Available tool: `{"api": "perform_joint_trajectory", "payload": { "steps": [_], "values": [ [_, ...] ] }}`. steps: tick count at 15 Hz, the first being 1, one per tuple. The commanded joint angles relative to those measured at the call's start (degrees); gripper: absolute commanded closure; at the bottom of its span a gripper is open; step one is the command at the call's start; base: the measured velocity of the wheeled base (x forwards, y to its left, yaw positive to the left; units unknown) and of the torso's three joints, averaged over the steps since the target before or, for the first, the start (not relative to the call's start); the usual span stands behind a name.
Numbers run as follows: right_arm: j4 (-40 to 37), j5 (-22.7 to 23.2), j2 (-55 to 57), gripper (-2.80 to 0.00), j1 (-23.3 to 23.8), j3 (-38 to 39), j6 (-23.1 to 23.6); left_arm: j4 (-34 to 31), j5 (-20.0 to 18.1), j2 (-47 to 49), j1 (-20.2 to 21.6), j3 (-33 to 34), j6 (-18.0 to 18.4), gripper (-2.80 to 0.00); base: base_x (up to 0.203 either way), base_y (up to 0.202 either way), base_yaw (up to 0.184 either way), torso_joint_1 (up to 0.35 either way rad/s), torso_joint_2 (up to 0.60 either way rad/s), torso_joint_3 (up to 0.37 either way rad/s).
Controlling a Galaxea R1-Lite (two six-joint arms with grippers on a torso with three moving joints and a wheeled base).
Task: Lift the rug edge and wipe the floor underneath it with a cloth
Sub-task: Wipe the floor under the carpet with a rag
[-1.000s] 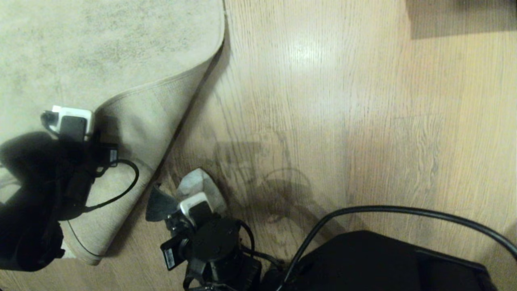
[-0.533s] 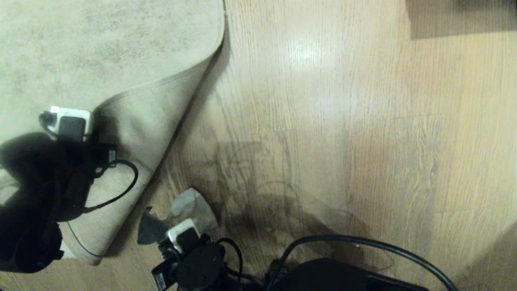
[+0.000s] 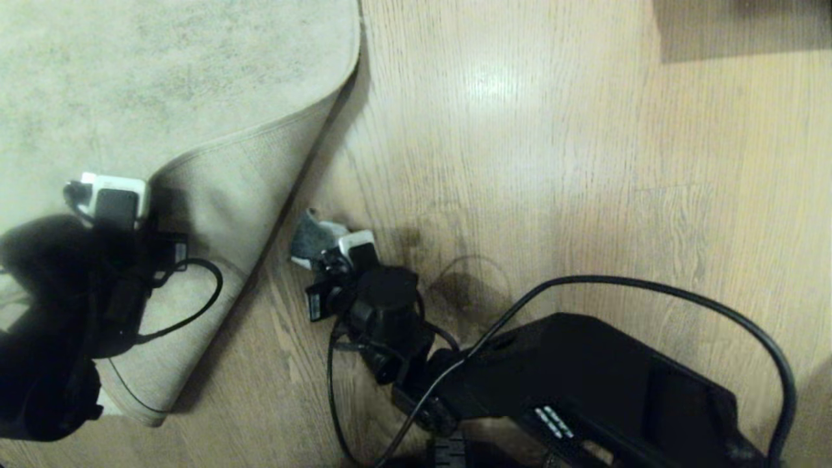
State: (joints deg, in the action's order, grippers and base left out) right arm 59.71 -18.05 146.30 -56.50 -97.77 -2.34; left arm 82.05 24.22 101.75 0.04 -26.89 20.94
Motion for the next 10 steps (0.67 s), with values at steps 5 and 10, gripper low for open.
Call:
{"api": "perform_joint_trajectory", "payload": {
  "steps": [5, 10],
  "values": [
    [-3.0, 0.0, -13.9, 0.0, 0.3, 0.4, 1.7, 0.5, 0.1, 0.2, -0.8, 0.8, 0.1, 0.0, 0.0, 0.0, 0.0, 0.0, 0.0, 0.0],
    [-0.4, 0.0, -15.6, 0.0, -4.3, 16.2, 1.8, 0.5, 0.1, 0.1, -0.7, 0.8, 0.0, 0.0, 0.0, 0.0, 0.0, 0.0, 0.0, 0.0]
  ]
}}
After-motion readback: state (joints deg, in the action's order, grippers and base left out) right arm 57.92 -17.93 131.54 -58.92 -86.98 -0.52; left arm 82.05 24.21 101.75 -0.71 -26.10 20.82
